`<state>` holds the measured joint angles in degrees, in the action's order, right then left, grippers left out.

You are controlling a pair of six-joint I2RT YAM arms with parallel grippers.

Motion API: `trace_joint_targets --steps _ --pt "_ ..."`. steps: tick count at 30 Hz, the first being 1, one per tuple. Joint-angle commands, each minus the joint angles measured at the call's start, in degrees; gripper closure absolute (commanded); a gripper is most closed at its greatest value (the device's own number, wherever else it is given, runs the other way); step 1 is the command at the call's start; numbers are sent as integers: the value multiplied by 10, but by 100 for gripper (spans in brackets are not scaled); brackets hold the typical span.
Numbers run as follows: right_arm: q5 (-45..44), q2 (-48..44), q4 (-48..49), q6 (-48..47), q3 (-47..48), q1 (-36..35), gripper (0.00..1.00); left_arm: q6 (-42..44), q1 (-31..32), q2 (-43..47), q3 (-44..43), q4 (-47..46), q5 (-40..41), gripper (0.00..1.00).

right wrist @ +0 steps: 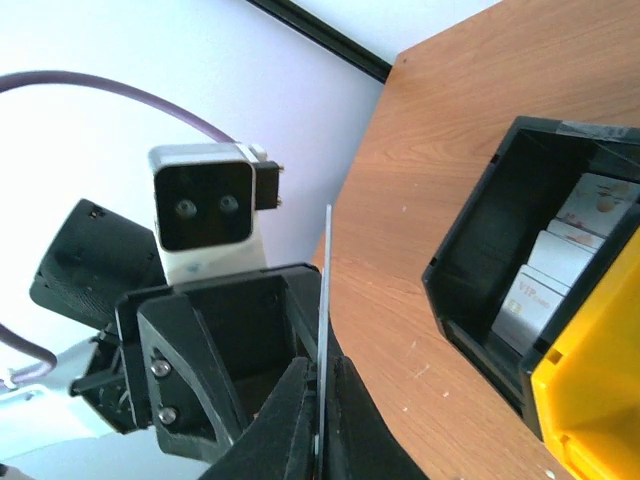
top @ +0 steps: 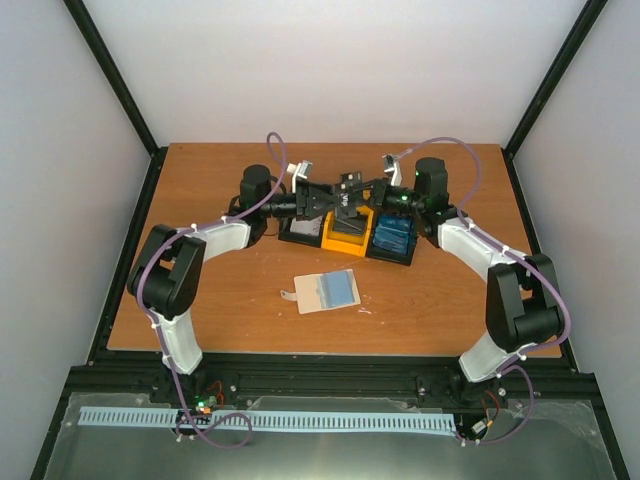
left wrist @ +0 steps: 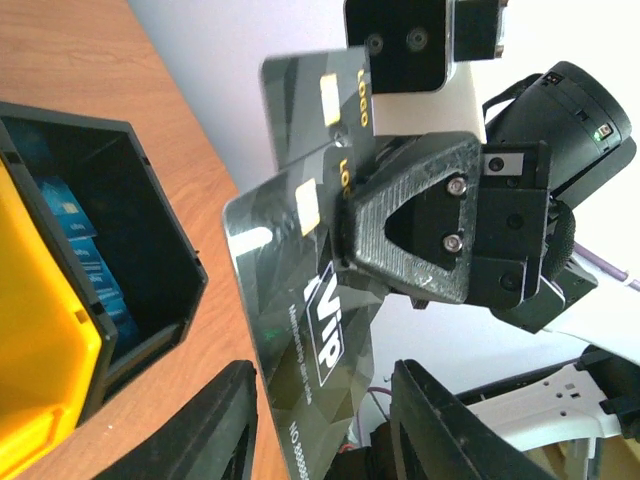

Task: Put the credit cards into the card holder
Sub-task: Pick up the credit card from the storage box.

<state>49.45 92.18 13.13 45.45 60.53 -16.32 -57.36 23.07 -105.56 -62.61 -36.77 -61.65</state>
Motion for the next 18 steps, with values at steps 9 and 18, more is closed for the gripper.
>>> trace_joint_targets --steps 9,18 --pt "-18 -10 -23 66 16 8 97 -2 11 2 -5 -10 4 99" --pt "-43 -46 -21 163 4 54 97 18 9 35 1 47 28 99"
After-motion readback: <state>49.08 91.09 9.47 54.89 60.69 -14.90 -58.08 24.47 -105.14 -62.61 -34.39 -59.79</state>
